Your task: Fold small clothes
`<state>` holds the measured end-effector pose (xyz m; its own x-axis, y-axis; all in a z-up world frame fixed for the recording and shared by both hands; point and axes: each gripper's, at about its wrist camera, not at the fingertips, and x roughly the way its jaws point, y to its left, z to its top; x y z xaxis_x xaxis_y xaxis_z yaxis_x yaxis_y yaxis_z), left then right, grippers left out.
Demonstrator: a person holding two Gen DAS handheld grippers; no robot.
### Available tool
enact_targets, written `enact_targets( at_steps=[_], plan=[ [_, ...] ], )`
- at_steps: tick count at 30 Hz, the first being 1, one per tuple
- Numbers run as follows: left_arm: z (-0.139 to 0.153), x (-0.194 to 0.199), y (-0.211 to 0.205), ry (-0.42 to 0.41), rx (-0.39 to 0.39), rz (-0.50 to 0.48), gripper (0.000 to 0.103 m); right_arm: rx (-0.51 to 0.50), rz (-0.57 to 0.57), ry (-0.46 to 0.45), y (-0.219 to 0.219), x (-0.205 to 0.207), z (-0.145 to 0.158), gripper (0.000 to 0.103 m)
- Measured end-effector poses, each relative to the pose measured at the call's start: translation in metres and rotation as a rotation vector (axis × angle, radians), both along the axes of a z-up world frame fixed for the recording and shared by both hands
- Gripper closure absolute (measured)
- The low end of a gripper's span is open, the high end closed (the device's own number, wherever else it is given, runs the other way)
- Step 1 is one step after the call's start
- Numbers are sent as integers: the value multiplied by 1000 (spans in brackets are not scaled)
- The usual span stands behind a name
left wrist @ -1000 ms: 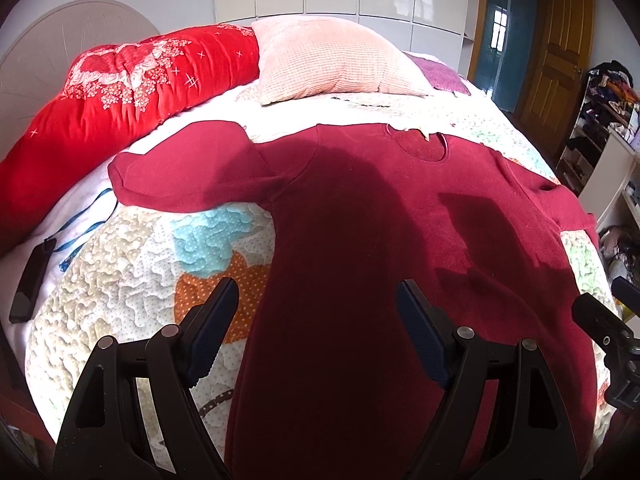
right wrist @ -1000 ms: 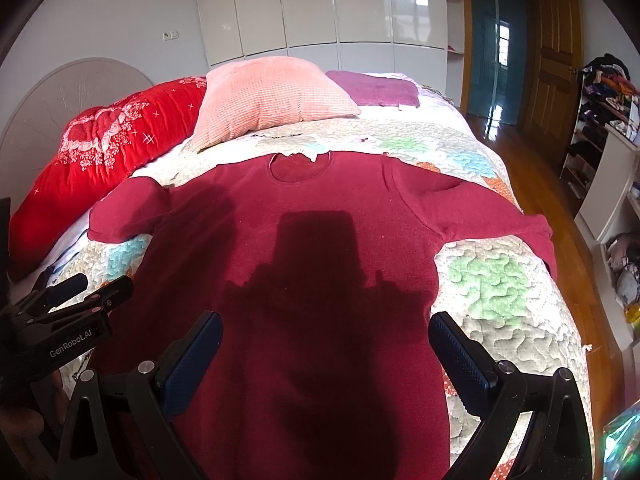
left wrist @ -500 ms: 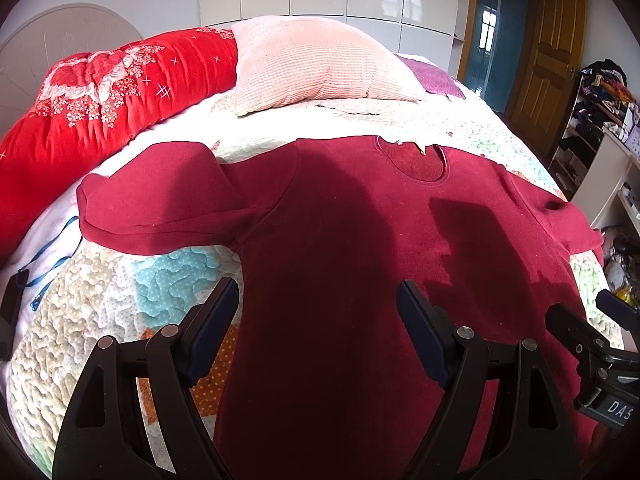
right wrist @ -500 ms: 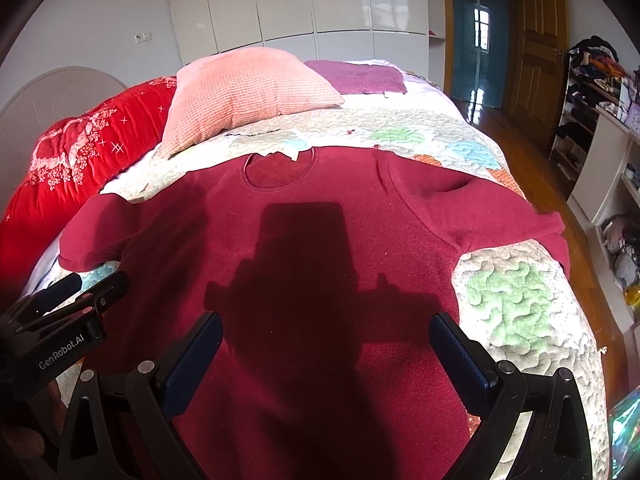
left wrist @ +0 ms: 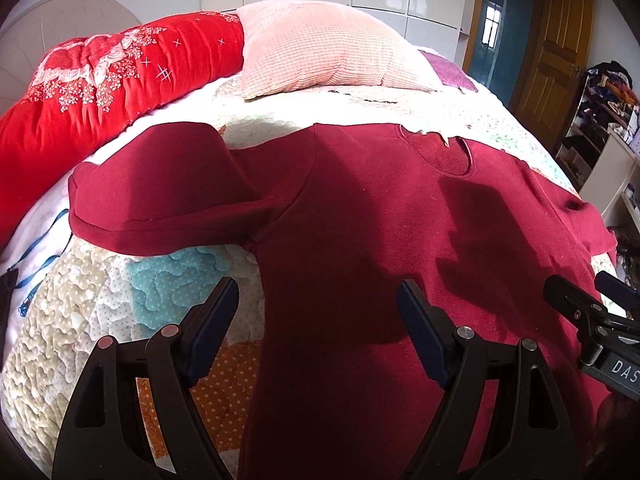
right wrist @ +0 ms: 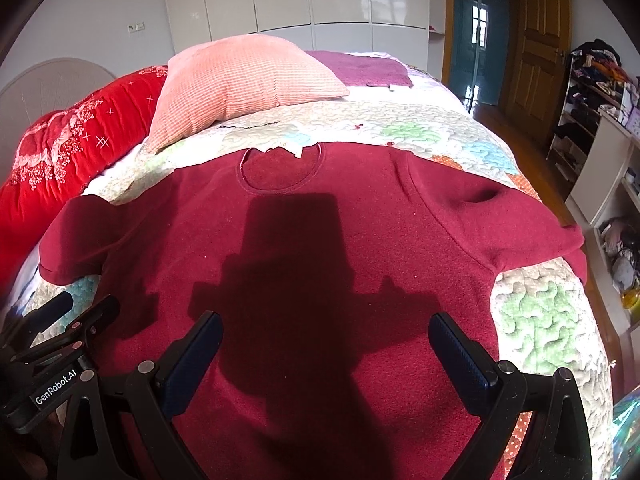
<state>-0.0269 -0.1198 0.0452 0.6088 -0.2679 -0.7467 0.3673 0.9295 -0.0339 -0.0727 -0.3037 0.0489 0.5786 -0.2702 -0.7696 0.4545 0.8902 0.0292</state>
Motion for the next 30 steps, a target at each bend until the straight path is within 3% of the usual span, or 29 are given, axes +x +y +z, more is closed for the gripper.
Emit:
enact_targets(
  at_steps=[30],
  plan=[
    [-1, 30, 46, 40, -40, 103, 22, 26, 88, 7, 32, 45, -18, 1]
  ],
)
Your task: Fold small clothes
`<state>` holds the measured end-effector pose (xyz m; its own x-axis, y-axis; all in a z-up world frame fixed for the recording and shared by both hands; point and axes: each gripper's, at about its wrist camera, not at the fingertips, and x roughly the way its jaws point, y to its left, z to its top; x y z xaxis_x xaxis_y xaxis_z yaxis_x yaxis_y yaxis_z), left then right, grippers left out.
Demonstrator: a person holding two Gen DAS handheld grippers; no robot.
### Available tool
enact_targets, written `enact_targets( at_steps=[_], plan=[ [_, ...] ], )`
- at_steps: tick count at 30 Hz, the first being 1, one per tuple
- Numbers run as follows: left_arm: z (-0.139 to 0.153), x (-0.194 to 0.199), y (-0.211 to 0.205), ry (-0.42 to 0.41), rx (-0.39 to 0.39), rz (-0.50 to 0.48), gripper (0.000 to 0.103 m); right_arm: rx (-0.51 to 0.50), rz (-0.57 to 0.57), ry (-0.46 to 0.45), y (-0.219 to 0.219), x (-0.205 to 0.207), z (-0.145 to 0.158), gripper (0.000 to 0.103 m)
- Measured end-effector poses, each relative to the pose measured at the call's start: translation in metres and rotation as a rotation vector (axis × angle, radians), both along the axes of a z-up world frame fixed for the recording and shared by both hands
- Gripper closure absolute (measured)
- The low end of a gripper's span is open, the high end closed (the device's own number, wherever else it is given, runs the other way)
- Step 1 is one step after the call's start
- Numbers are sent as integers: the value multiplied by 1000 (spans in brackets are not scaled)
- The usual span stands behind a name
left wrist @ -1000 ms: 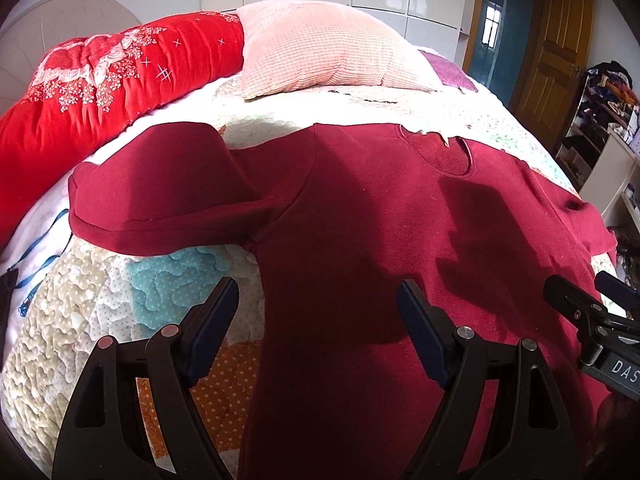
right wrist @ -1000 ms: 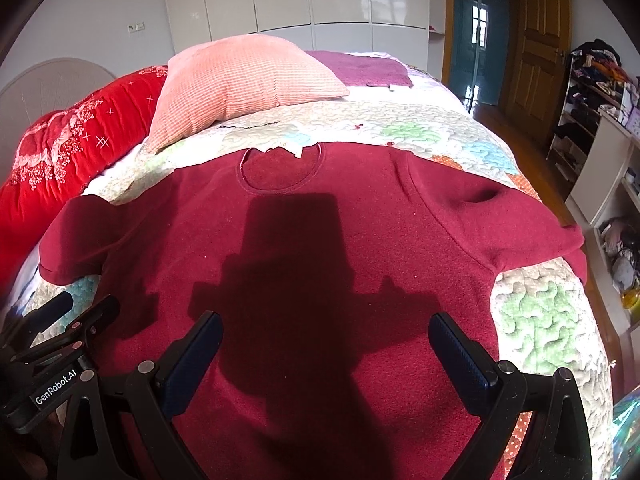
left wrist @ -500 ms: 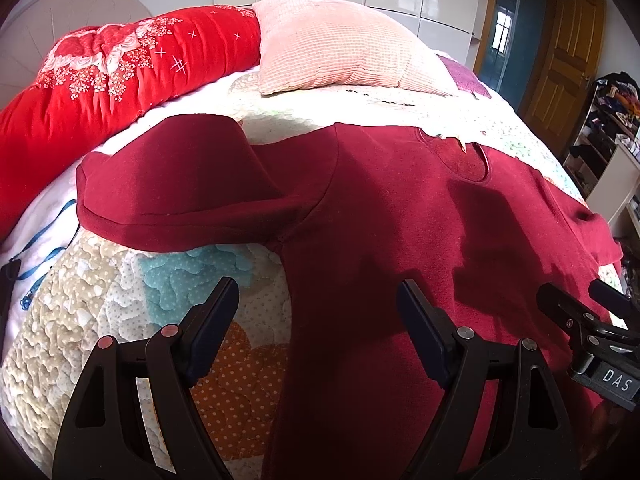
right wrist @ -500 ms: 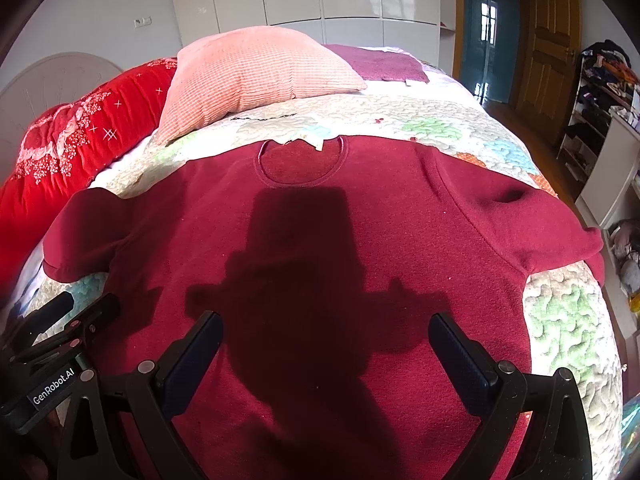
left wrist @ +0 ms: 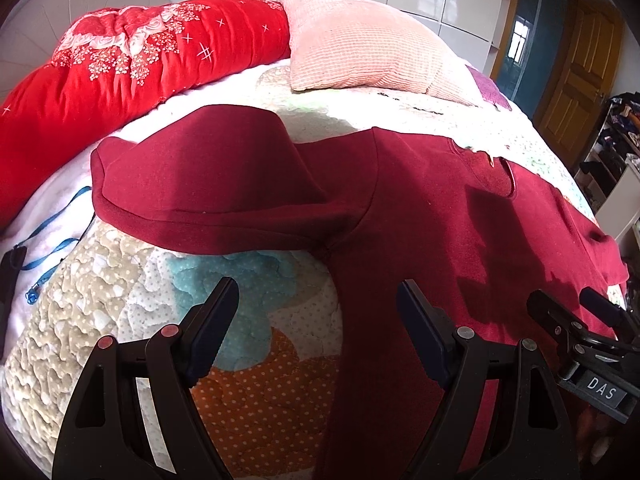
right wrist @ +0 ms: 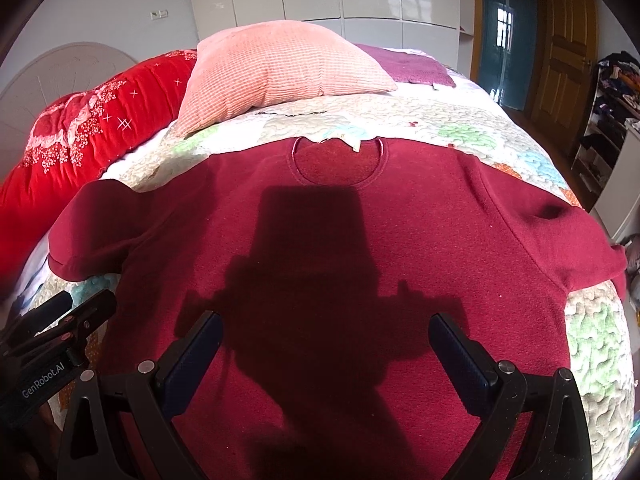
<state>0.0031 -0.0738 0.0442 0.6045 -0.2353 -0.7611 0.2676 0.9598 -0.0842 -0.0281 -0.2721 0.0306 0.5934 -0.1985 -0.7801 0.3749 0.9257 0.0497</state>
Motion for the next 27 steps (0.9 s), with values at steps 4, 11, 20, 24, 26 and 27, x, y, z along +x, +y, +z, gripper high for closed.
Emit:
enact_targets(
  at_steps=[4, 11, 20, 24, 26, 27],
  plan=[
    [10, 16, 28, 2, -43, 66, 22, 15, 23, 7, 3, 4, -3, 1],
    [35, 77, 103, -19, -36, 253, 22, 41, 42, -3, 0, 3, -1, 1],
    [10, 188, 203, 109, -78, 473, 22, 90, 72, 26, 3, 6, -14, 1],
    [-5, 212, 226, 123, -133, 550, 23, 89, 79, 36, 4, 8, -17, 1],
    [-17, 222, 231, 167, -132, 557, 31, 84, 82, 41, 3, 9, -19, 1],
    [-23, 227, 232, 181, -126, 554, 39, 81, 83, 42, 3, 10, -19, 1]
  ],
)
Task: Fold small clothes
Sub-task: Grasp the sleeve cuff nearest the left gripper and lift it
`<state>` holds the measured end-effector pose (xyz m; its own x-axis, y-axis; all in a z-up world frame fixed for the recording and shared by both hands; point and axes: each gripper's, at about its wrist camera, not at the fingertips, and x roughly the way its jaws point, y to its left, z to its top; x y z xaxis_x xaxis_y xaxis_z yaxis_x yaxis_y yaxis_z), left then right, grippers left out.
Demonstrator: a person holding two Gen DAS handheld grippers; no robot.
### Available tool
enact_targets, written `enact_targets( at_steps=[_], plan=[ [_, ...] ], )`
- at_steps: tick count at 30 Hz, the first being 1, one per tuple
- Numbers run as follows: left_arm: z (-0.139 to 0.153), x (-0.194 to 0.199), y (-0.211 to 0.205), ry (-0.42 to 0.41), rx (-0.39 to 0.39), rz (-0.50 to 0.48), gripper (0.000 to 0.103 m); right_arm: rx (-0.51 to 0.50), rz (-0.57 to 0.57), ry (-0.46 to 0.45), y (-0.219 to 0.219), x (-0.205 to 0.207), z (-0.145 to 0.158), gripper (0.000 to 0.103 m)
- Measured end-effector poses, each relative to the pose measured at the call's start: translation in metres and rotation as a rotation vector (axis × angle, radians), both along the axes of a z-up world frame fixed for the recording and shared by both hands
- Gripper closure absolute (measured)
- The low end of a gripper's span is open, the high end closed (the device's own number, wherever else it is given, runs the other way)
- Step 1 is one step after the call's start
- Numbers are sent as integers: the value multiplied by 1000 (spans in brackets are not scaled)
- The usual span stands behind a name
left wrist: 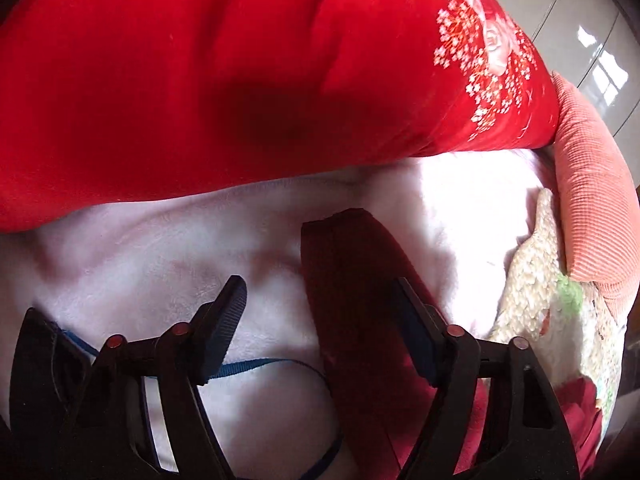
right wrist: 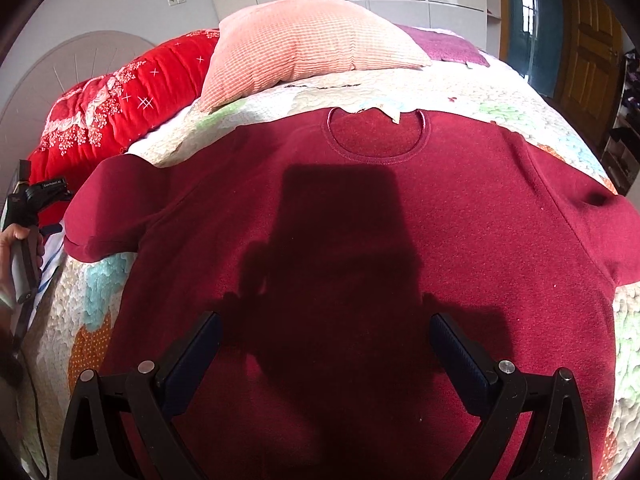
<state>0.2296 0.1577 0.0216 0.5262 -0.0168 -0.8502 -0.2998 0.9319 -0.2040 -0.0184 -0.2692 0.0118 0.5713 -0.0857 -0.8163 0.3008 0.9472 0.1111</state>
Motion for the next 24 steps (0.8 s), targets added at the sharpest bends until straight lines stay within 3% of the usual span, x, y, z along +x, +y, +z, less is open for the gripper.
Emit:
enact_targets(
  at_steps=[4, 5, 6, 9, 14, 20, 24],
  plan=[
    [-9, 5, -7, -10, 25, -40, 56, -7, 3, 3, 0, 2, -1, 1],
    [-9, 5, -9, -22, 14, -60, 83, -7, 3, 4, 0, 2, -1, 1],
    [-8, 7, -9, -18, -7, -81, 93, -8, 4, 5, 0, 2, -1, 1],
    [12, -4, -11, -64, -33, -101, 95, 6, 4, -2, -1, -1, 2, 1],
    [88, -59, -49, -234, -87, -240, 96, 25, -16, -45, -5, -10, 14, 1],
    [162, -128, -159, -384, -153, -518, 97, 28, -52, -106, -17, -30, 37, 1],
    [172, -175, -252, -406, -215, -704, 97, -1, -129, -146, -44, -55, 55, 1]
  ],
)
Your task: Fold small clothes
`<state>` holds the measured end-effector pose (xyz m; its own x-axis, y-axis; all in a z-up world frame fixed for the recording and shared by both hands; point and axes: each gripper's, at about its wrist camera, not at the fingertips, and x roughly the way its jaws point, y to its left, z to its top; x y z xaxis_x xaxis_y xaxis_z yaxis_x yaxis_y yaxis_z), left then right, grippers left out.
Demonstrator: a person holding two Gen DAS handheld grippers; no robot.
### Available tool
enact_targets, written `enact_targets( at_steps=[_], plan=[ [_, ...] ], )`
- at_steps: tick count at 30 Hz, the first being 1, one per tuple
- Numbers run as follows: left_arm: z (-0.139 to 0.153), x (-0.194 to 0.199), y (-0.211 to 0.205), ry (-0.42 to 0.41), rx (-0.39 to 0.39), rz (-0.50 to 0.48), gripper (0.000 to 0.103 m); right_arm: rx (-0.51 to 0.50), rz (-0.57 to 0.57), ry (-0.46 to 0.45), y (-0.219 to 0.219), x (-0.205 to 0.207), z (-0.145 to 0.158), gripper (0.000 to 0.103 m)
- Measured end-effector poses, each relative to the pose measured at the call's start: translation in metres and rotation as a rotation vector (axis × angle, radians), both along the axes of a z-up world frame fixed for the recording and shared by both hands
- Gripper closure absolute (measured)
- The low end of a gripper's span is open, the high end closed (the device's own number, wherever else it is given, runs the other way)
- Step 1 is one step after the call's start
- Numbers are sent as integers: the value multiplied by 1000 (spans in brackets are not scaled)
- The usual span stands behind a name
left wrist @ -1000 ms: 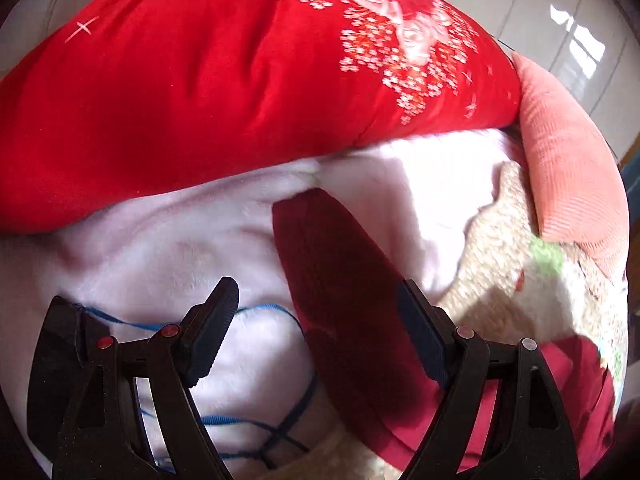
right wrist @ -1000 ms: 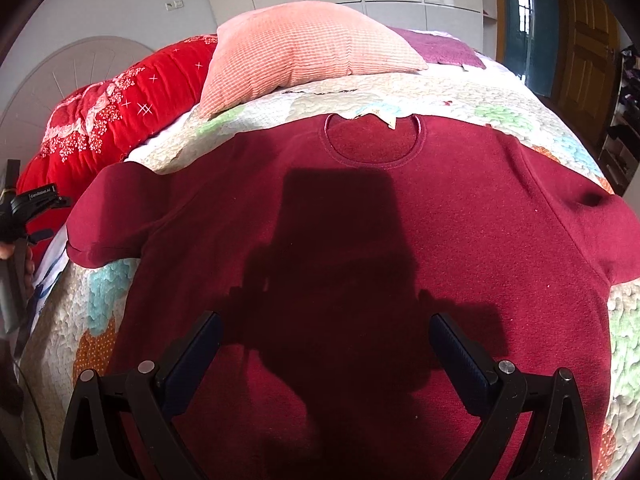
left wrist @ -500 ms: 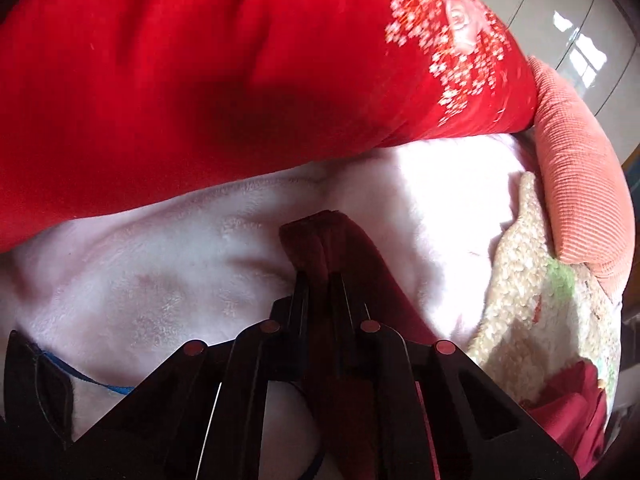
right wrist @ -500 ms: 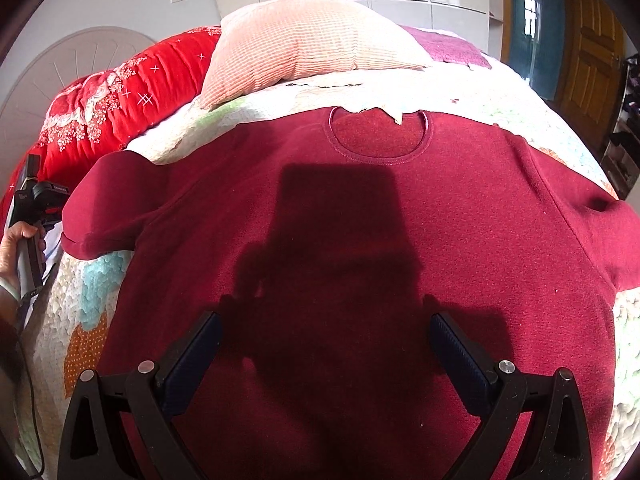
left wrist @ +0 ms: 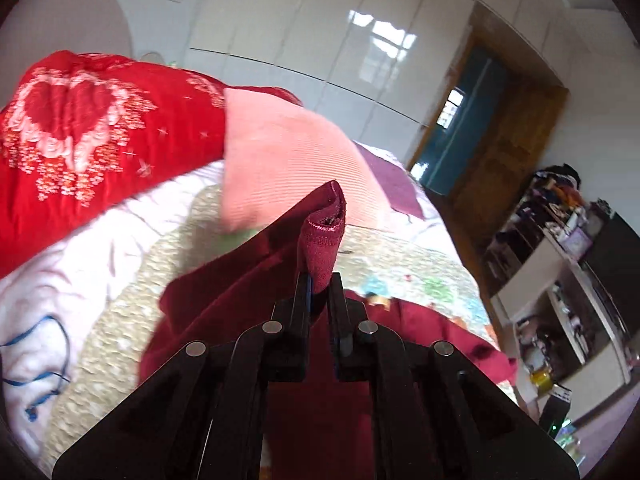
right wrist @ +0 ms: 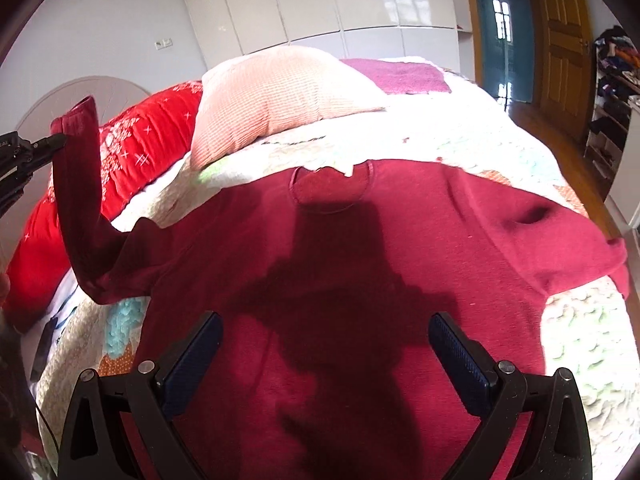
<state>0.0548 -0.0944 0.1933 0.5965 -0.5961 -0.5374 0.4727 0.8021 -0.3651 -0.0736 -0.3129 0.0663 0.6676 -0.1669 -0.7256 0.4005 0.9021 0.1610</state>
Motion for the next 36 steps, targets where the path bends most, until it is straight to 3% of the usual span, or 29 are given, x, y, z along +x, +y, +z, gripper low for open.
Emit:
enact_targets(
  at_steps=[6, 11, 13, 14, 16, 17, 18, 20, 24, 26, 28, 29, 30, 31, 36],
  plan=[
    [-68, -46, -121, 125, 46, -204, 97, 5, -145, 2, -57, -39, 6, 1],
    [-113, -65, -165, 152, 164, -281, 96, 25, -211, 31, -90, -57, 1, 1],
    [-111, -70, -160, 157, 183, -287, 96, 49, -203, 23, -95, -57, 0, 1],
    [-105, -73, -152, 150, 179, -284, 91, 60, -194, 18, -94, -56, -1, 1],
    [-91, -79, -130, 109, 173, -270, 77, 94, -164, 14, -91, -47, -3, 1],
    [-85, -81, -114, 77, 168, -247, 63, 116, -138, 12, -88, -40, -5, 1],
    [-78, -83, -98, 37, 166, -209, 48, 131, -108, 13, -84, -33, -7, 1],
    [-68, -84, -64, -54, 168, -98, 35, 132, -54, 33, -72, -18, -13, 1],
    [-74, -67, -15, -130, 262, 86, 35, 71, -3, 105, -56, 20, -34, 1],
    [-89, -55, -2, -114, 316, 139, 35, 58, 24, 120, -51, 35, -45, 11],
    [-108, -46, 7, -90, 347, 161, 35, -27, 70, 146, -41, 49, -51, 60],
    [-117, -42, 10, -79, 362, 172, 35, -64, 102, 150, -36, 53, -49, 71],
    [-125, -38, 12, -64, 373, 177, 35, -90, 123, 155, -35, 59, -45, 91],
    [-132, -35, 14, -47, 375, 172, 35, -109, 143, 146, -35, 62, -35, 97],
    [-137, -30, 20, -24, 325, 147, 35, -359, 6, 32, -63, 61, 25, 97]
  ],
)
